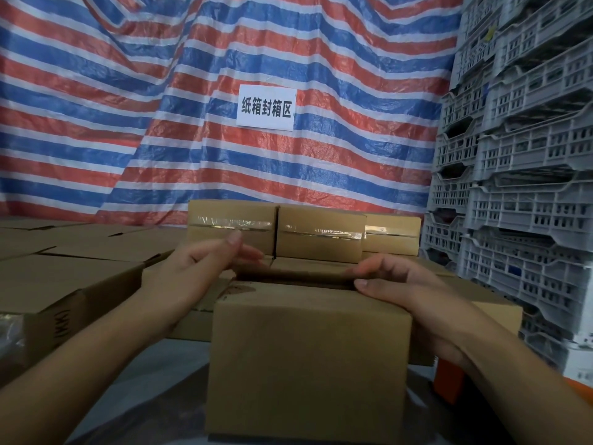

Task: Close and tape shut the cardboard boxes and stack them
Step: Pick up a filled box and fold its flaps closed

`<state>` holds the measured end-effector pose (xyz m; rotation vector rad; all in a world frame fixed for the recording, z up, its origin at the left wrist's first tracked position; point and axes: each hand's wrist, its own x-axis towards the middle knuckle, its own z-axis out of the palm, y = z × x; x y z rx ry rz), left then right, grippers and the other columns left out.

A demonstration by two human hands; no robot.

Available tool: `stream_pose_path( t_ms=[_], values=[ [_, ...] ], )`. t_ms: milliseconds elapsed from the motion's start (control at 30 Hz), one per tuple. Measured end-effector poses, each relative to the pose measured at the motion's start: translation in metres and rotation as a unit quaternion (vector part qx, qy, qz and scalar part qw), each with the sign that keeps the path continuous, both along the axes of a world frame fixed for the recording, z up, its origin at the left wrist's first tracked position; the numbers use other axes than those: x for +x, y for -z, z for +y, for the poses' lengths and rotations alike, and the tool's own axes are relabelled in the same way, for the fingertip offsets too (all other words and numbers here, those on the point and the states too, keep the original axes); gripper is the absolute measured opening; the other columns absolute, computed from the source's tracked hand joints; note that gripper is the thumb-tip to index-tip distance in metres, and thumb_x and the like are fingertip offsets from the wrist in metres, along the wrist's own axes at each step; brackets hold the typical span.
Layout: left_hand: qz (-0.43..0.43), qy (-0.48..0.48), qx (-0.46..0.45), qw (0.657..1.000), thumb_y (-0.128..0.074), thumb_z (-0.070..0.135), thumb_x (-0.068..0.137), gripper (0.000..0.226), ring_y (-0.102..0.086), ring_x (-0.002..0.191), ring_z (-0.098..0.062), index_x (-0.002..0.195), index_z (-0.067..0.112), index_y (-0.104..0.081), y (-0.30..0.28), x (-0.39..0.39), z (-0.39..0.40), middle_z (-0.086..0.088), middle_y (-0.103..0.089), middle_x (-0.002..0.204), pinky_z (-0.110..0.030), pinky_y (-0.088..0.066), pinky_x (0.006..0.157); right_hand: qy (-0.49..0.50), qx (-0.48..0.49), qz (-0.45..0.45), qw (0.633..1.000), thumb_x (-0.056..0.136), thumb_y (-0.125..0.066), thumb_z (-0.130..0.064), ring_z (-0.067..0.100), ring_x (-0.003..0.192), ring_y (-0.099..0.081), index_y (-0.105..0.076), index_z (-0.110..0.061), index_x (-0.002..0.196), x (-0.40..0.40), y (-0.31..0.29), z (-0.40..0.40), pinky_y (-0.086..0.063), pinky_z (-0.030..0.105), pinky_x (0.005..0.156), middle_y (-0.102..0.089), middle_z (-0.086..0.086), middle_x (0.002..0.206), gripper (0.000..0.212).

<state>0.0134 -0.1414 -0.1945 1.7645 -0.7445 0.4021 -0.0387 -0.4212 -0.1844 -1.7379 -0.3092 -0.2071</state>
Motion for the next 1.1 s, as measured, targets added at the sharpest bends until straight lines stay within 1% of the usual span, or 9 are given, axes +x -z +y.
stream_pose_path(
  t_ms=[133, 300, 433, 533, 667, 800, 967, 1033, 1100],
  values=[
    [-0.029, 0.000, 0.020, 0.999, -0.047, 0.055, 0.079, 0.039, -0.067, 0.092, 0.003, 0.086, 0.032, -0.078, 0.000, -0.005, -0.005, 0.013, -0.075, 0.094, -0.003, -0.045, 0.070, -0.003, -0.006, 0.021, 1.000, 0.063, -0.074, -0.025, 0.006, 0.082, -0.072, -0.079, -0.022, 0.073, 0.001, -0.001, 0.001, -0.056, 0.020, 0.065, -0.077, -0.006, 0.103, 0.012],
    [-0.061, 0.002, 0.064, 0.996, -0.048, 0.050, 0.077, 0.037, -0.066, 0.087, 0.000, 0.088, 0.028, -0.076, -0.001, -0.010, -0.001, 0.014, -0.073, 0.092, -0.006, -0.047, 0.069, 0.004, -0.027, 0.025, 0.999, 0.062, -0.076, -0.030, 0.009, 0.086, -0.072, -0.082, -0.023, 0.078, 0.002, -0.001, 0.000, -0.054, 0.025, 0.074, -0.077, -0.003, 0.105, 0.019],
    [-0.039, 0.020, 0.052, 0.998, -0.058, 0.042, 0.073, 0.030, -0.068, 0.083, -0.003, 0.091, 0.025, -0.074, -0.002, -0.011, 0.001, 0.009, -0.074, 0.090, -0.009, -0.051, 0.068, 0.025, -0.102, -0.024, 0.994, 0.067, -0.071, -0.037, 0.007, 0.095, -0.071, -0.080, -0.024, 0.093, -0.006, -0.006, -0.001, -0.055, 0.021, 0.076, -0.076, -0.007, 0.106, 0.030],
    [-0.010, 0.027, 0.043, 0.999, -0.061, 0.024, 0.082, 0.018, -0.068, 0.085, -0.005, 0.094, 0.022, -0.074, -0.001, -0.008, 0.002, 0.006, -0.075, 0.092, -0.011, -0.052, 0.069, 0.065, -0.170, -0.120, 0.976, 0.076, -0.062, -0.046, -0.002, 0.107, -0.064, -0.074, -0.030, 0.107, -0.019, -0.019, 0.005, -0.049, 0.022, 0.093, -0.072, -0.017, 0.113, 0.038],
    [0.014, 0.025, 0.050, 0.998, -0.060, 0.008, 0.090, 0.019, -0.069, 0.088, -0.006, 0.096, 0.020, -0.074, -0.001, -0.004, 0.003, 0.005, -0.075, 0.095, -0.013, -0.053, 0.073, 0.042, -0.385, -0.145, 0.910, 0.080, -0.031, -0.074, -0.037, 0.117, -0.025, -0.040, -0.047, 0.146, -0.034, -0.044, 0.028, -0.020, -0.004, 0.097, -0.036, -0.041, 0.141, 0.071],
    [0.017, 0.036, 0.038, 0.999, -0.060, 0.004, 0.090, 0.020, -0.069, 0.087, -0.004, 0.096, 0.017, -0.073, 0.000, -0.004, 0.003, 0.004, -0.075, 0.094, -0.010, -0.051, 0.071, 0.013, -0.562, -0.012, 0.827, 0.095, -0.018, -0.069, -0.004, 0.147, -0.009, -0.012, -0.041, 0.158, -0.032, -0.046, 0.050, -0.002, 0.019, 0.108, -0.010, -0.022, 0.164, 0.069],
    [0.052, 0.025, 0.074, 0.996, -0.060, -0.001, 0.091, 0.023, -0.069, 0.090, -0.005, 0.098, 0.018, -0.071, -0.007, -0.013, 0.002, 0.007, -0.074, 0.095, -0.014, -0.053, 0.073, -0.017, -0.577, 0.039, 0.815, 0.101, -0.022, -0.063, 0.004, 0.151, -0.003, -0.008, -0.032, 0.160, -0.030, -0.040, 0.054, 0.000, 0.019, 0.108, -0.004, -0.013, 0.167, 0.068],
    [0.082, 0.016, 0.139, 0.987, -0.060, 0.006, 0.093, 0.022, -0.068, 0.092, -0.009, 0.103, 0.024, -0.069, -0.021, -0.018, 0.000, 0.010, -0.073, 0.097, -0.025, -0.056, 0.080, -0.022, -0.586, 0.043, 0.809, 0.102, -0.023, -0.062, 0.004, 0.152, -0.001, -0.007, -0.032, 0.160, -0.028, -0.042, 0.052, 0.001, 0.019, 0.107, -0.002, -0.013, 0.167, 0.067],
    [0.052, -0.027, 0.263, 0.963, -0.057, 0.028, 0.097, 0.017, -0.063, 0.088, 0.001, 0.108, 0.038, -0.064, -0.038, -0.027, -0.005, 0.019, -0.068, 0.095, -0.021, -0.051, 0.077, -0.027, -0.587, 0.040, 0.808, 0.103, -0.022, -0.060, 0.005, 0.152, -0.002, -0.008, -0.031, 0.160, -0.025, -0.041, 0.052, 0.001, 0.022, 0.112, -0.002, -0.012, 0.167, 0.065]
  ],
)
